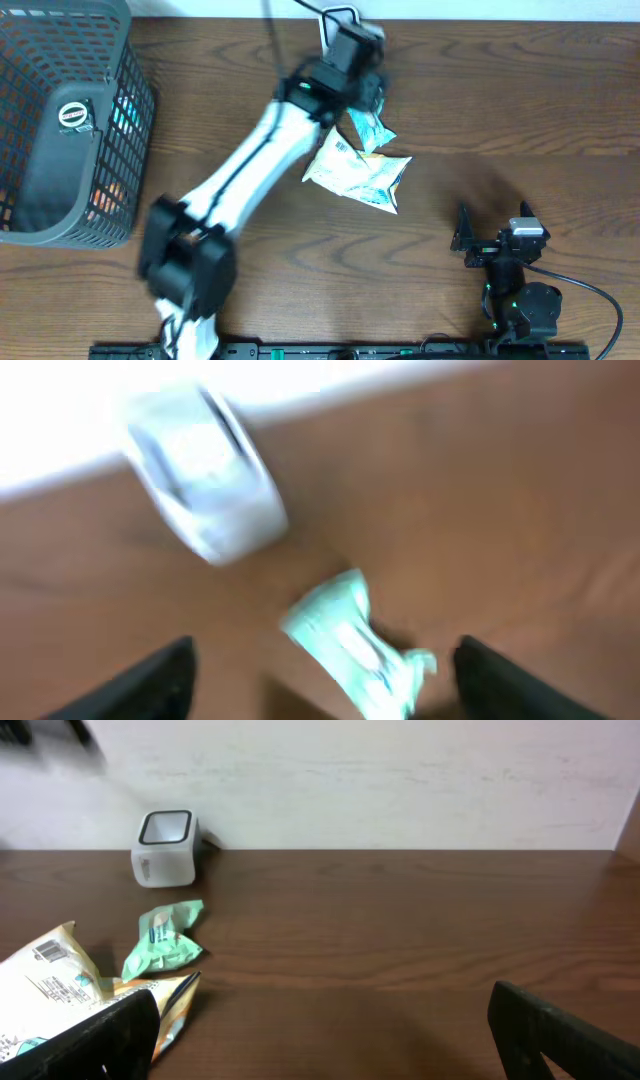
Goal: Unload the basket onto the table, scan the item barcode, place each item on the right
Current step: 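Hold the green pack under the scanner, then release it on the table, then reach the left gripper into the basket and grasp the orange Kleenex pack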
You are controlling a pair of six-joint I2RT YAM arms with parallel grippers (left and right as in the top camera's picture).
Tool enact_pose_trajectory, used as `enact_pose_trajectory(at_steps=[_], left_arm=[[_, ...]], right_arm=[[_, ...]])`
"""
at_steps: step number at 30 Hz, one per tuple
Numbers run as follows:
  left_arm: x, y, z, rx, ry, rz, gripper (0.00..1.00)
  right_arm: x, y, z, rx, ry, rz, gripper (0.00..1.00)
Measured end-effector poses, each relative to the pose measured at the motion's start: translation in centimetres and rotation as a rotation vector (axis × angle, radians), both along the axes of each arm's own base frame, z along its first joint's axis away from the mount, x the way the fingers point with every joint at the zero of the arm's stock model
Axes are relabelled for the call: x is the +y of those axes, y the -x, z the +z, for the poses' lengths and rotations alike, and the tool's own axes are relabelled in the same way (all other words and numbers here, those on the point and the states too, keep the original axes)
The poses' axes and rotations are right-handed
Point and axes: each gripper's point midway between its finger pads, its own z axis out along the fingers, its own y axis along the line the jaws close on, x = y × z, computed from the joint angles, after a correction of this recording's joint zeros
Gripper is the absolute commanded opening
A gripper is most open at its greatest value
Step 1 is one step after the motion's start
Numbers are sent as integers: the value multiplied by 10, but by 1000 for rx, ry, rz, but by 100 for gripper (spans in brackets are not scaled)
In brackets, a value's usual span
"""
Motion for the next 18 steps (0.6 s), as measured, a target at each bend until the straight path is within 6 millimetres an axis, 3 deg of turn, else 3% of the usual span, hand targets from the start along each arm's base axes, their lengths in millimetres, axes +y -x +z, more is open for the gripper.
enact_pose_trajectory(at_steps=[3, 6, 9, 11, 13, 16, 18], left_arm=[[56, -8, 89, -183, 48, 119, 89], [150, -3, 170, -345, 81, 308, 89], [255, 13, 212, -423, 60, 530, 89], [318, 28, 217, -418, 27, 672, 89], [377, 46, 203, -357, 6, 826, 89], [449, 76, 167, -216, 12, 1043, 90], [485, 96, 141, -119, 19, 1167, 89]], right_arm=[[0, 0, 0, 0, 0, 0, 99], [0, 0, 0, 0, 0, 0, 99], [0, 0, 0, 0, 0, 0, 99], [0, 0, 0, 0, 0, 0, 99], [0, 0, 0, 0, 0, 0, 99], [0, 0, 0, 0, 0, 0, 99], [0, 0, 0, 0, 0, 0, 99]])
